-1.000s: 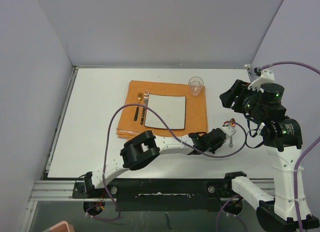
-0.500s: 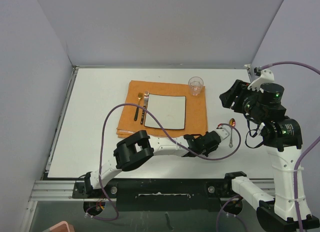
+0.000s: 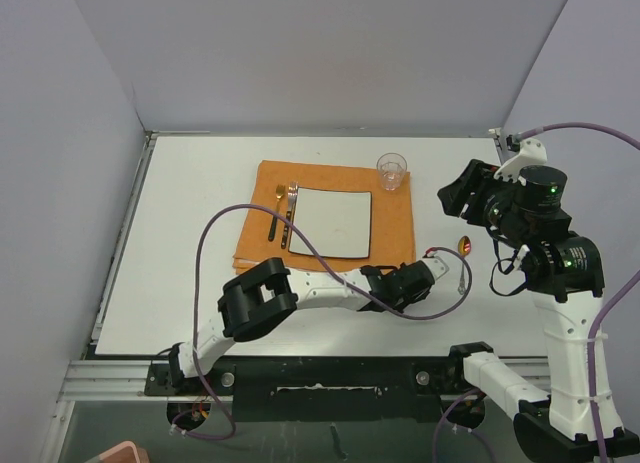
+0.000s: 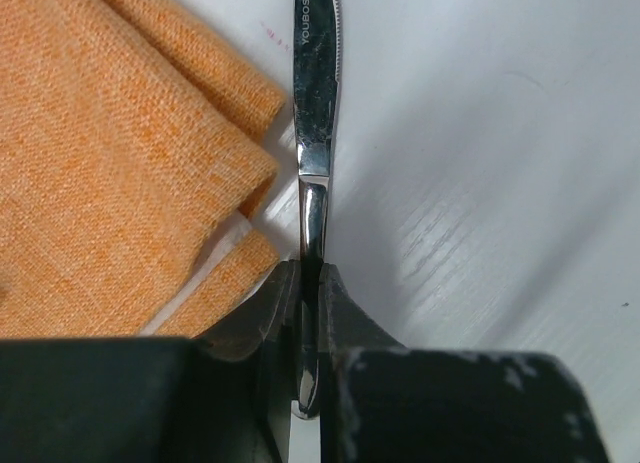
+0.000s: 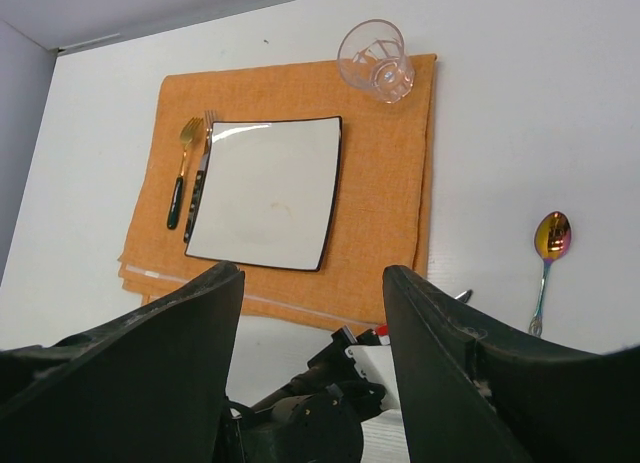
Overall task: Set the dinner table for one person
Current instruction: Pick up the knife at the center of the board, then place the knife on the napkin.
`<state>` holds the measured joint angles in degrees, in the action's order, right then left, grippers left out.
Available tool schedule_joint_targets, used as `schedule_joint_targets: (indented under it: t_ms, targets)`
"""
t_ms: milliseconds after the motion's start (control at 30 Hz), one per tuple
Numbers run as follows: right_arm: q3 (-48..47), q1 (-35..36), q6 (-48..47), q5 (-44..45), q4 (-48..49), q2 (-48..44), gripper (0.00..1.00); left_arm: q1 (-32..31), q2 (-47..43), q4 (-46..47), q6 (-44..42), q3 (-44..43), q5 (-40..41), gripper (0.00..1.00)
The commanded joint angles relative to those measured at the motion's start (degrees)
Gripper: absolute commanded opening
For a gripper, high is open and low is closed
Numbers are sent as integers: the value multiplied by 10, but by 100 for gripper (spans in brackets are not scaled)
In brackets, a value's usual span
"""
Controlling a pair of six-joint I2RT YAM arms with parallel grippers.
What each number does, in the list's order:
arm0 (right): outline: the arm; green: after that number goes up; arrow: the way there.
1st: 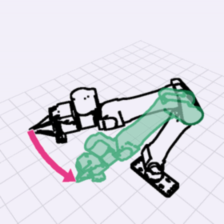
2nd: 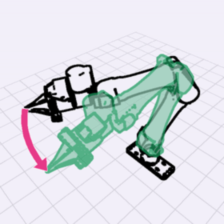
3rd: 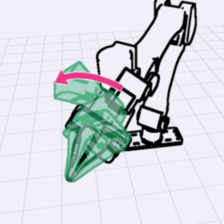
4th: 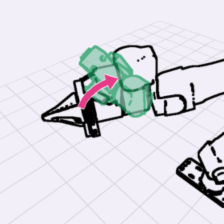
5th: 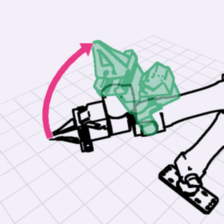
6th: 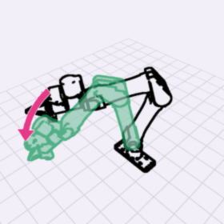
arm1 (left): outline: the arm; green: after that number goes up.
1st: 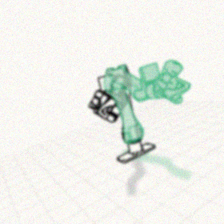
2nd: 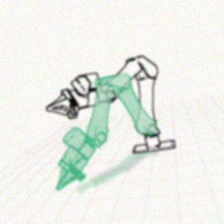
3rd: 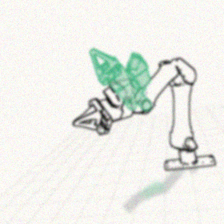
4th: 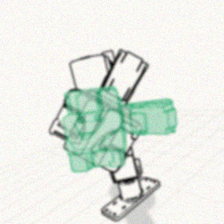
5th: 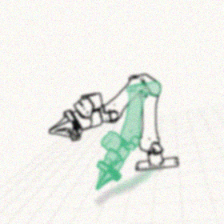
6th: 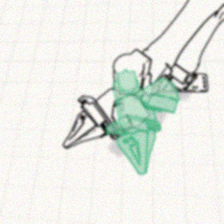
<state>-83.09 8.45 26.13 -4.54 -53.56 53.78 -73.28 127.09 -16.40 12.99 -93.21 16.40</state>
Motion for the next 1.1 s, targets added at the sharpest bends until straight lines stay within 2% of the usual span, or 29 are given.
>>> schedule_joint_targets:
  t_ms: [0, 833, 1067]
  targets:
    - [-2, 8, 0, 6, 30, -5, 59, 8, -58, -65, -7, 11, 21, 0]
    - [3, 13, 8, 20, 27, -7, 59, 5, -197, -18, -36, 24, 6, 0]
    - [2, 12, 14, 17, 25, -10, 58, 40, -202, -4, -7, 59, 35, 0]
